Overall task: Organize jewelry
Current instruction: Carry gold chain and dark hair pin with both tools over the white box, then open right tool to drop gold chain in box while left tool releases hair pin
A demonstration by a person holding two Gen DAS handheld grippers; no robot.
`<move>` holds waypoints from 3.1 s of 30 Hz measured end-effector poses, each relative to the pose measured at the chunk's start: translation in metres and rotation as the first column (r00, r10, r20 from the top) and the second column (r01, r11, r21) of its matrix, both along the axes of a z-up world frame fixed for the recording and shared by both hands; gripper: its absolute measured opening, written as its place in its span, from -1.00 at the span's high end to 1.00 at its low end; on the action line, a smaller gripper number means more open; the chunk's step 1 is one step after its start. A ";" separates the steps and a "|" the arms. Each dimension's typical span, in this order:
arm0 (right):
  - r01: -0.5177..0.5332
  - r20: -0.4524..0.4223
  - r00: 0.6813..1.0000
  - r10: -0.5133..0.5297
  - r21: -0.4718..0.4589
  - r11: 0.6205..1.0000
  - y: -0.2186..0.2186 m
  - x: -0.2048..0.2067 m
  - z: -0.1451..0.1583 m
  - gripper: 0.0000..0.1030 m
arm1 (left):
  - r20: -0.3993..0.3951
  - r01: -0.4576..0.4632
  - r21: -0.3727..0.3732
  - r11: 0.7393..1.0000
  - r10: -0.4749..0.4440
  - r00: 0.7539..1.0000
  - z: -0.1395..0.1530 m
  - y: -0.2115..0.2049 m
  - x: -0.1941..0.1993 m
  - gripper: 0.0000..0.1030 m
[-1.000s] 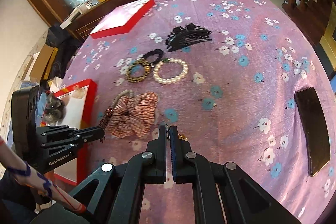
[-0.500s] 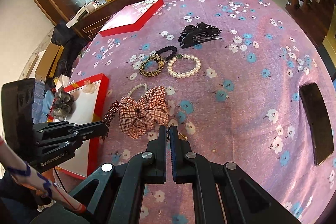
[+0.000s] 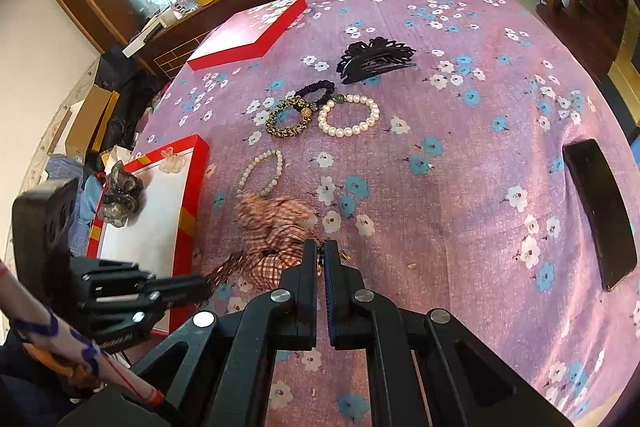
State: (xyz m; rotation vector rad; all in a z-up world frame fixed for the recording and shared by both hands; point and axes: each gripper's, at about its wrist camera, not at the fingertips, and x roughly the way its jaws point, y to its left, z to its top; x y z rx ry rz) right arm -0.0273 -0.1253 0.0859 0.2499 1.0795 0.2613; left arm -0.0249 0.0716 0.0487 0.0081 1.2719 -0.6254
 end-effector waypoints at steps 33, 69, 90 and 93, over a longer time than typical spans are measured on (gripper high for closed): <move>-0.280 0.080 0.958 0.276 0.055 0.958 0.120 0.016 0.049 0.93 | 0.204 -0.295 -0.014 0.955 0.291 0.935 0.053 0.133 -0.003 0.91; -0.305 -0.120 0.945 0.305 0.016 0.952 0.257 0.122 -0.039 0.92 | 0.176 -0.397 0.107 0.912 0.375 0.910 -0.012 0.182 0.060 0.92; -0.299 -0.139 0.944 0.299 0.017 0.954 0.258 0.123 -0.047 0.90 | 0.184 -0.403 0.131 0.906 0.377 0.908 -0.016 0.180 0.055 0.91; -0.295 -0.138 0.945 0.296 0.023 0.955 0.255 0.121 -0.045 0.90 | 0.190 -0.405 0.134 0.905 0.377 0.906 -0.014 0.180 0.053 0.91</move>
